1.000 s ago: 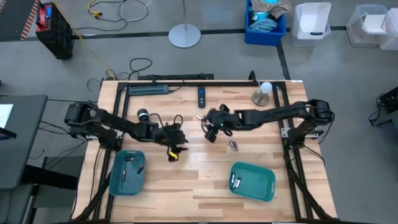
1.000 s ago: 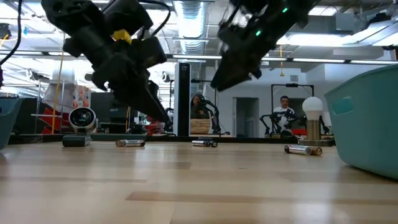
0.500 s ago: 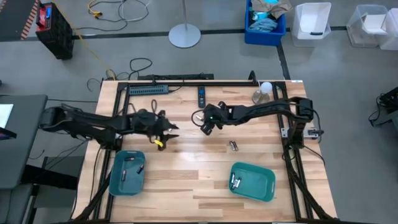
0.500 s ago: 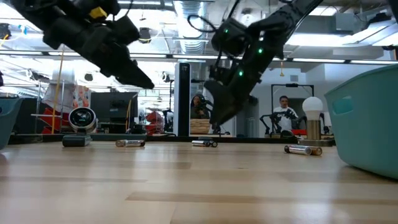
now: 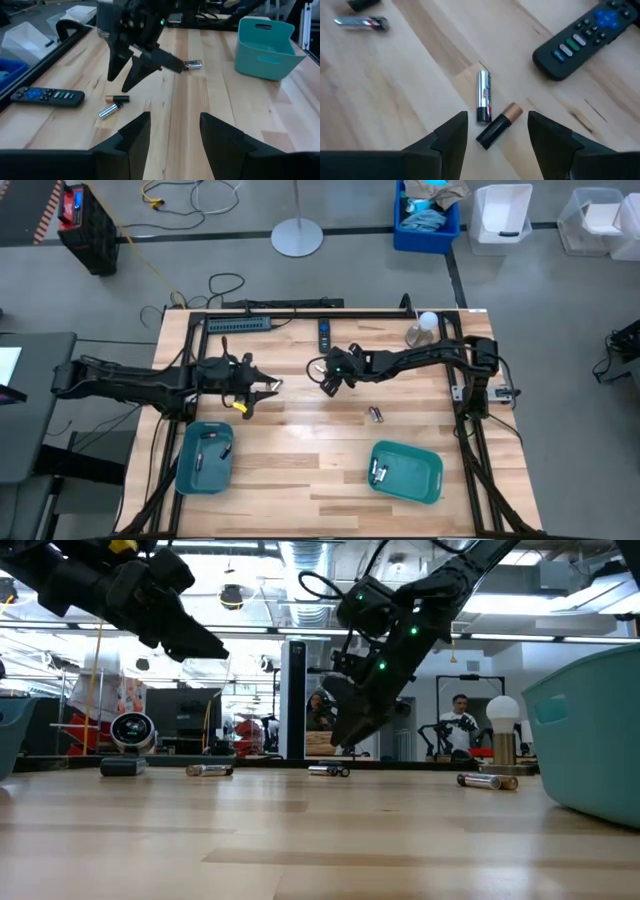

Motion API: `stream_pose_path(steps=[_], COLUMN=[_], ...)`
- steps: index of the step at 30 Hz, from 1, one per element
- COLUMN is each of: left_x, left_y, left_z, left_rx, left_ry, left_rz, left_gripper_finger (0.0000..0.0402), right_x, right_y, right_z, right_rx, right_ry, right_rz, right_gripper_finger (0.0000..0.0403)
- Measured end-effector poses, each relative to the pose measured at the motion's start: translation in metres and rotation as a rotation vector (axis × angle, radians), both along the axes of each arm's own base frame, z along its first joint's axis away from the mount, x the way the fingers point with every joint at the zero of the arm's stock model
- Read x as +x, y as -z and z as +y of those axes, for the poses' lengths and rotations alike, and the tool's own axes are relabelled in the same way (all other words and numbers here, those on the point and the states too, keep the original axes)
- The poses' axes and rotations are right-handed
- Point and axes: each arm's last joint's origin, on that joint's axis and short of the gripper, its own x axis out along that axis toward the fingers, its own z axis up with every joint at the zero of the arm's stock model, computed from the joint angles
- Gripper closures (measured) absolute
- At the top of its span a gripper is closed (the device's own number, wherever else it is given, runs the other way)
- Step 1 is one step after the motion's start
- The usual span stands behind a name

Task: Sort batteries
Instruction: Put the black battery into the blue bin

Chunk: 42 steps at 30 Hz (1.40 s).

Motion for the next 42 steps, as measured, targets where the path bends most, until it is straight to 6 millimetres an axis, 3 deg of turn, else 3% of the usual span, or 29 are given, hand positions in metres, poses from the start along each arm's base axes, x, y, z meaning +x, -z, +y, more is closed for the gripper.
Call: stream_pose_path(steps=[23, 42], left_x=[0.0, -0.001], left_y=[0.0, 0.0], left_z=[0.0, 0.0], left_rx=[0.006, 0.007], left_ry=[0.001, 0.001], left_rz=[0.004, 0.006], left_gripper_finger=[0.0235, 0.0235], right_x=[-0.006, -0.007], right_y=[0.017, 0.017], right_z=[0.0, -0.001], right_rx=[-0.01, -0.03], right_ry=[0.03, 0.04], right_rz=[0.019, 0.021], right_gripper_finger=[0.0178, 0.0178])
